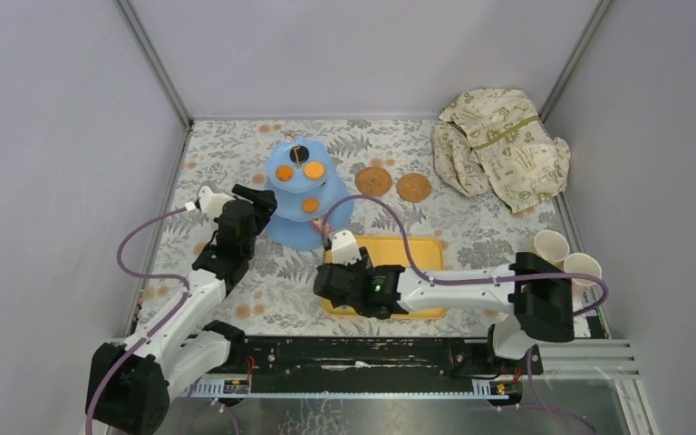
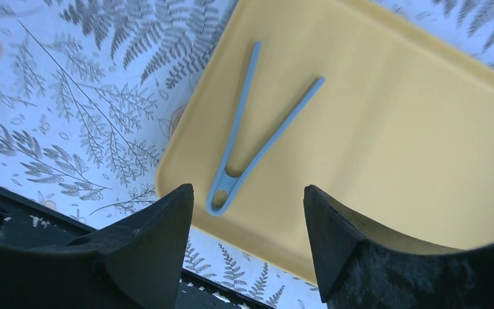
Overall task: Serve the afternoon tea
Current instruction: Move the tray at the center of the board.
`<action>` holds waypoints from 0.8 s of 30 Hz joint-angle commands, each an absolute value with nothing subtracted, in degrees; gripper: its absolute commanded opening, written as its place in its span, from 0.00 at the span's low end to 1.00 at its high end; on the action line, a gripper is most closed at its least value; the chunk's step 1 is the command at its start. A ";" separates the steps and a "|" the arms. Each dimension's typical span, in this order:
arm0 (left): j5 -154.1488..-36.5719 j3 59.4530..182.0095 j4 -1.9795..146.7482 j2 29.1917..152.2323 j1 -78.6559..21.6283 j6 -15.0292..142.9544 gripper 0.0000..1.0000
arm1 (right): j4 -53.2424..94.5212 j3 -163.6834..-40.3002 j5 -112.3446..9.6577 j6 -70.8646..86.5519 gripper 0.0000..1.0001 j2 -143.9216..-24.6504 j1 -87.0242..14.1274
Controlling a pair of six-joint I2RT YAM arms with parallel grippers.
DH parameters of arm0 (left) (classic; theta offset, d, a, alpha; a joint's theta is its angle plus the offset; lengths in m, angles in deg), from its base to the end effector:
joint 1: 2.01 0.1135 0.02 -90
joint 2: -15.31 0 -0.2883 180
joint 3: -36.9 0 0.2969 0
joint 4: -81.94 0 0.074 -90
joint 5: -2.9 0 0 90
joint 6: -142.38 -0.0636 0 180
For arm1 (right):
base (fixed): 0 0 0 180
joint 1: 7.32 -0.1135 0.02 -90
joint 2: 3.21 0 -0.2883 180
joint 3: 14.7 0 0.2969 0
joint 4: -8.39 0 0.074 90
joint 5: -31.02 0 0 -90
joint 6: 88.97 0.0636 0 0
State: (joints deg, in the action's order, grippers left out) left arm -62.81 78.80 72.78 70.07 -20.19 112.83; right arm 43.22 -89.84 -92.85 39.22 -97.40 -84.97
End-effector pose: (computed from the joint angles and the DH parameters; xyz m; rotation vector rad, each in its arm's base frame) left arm 0.2604 -0.0580 0.2334 -0.9582 1.7012 -0.5037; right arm 0.1194 0.3797 0.2017 -0.5638 2.2511 0.2646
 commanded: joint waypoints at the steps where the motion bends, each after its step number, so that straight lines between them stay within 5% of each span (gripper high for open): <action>1: -60.71 79.75 70.19 67.18 -19.68 111.36 0.68 | 47.76 -91.11 -100.90 41.37 0.71 -90.02 -85.46; 9: -61.84 78.75 67.44 62.25 -19.83 110.08 0.66 | 61.09 -89.37 -109.71 53.02 0.70 -76.77 -76.19; 24: -59.77 78.86 66.59 58.10 -28.21 106.17 0.64 | 61.83 -89.07 -107.62 42.46 0.71 -64.57 -27.92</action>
State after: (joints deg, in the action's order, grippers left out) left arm -61.73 78.78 66.49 59.62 -26.35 108.68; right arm 61.56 -87.66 -107.39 45.72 -66.91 -36.90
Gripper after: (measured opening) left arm 0.640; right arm 0.705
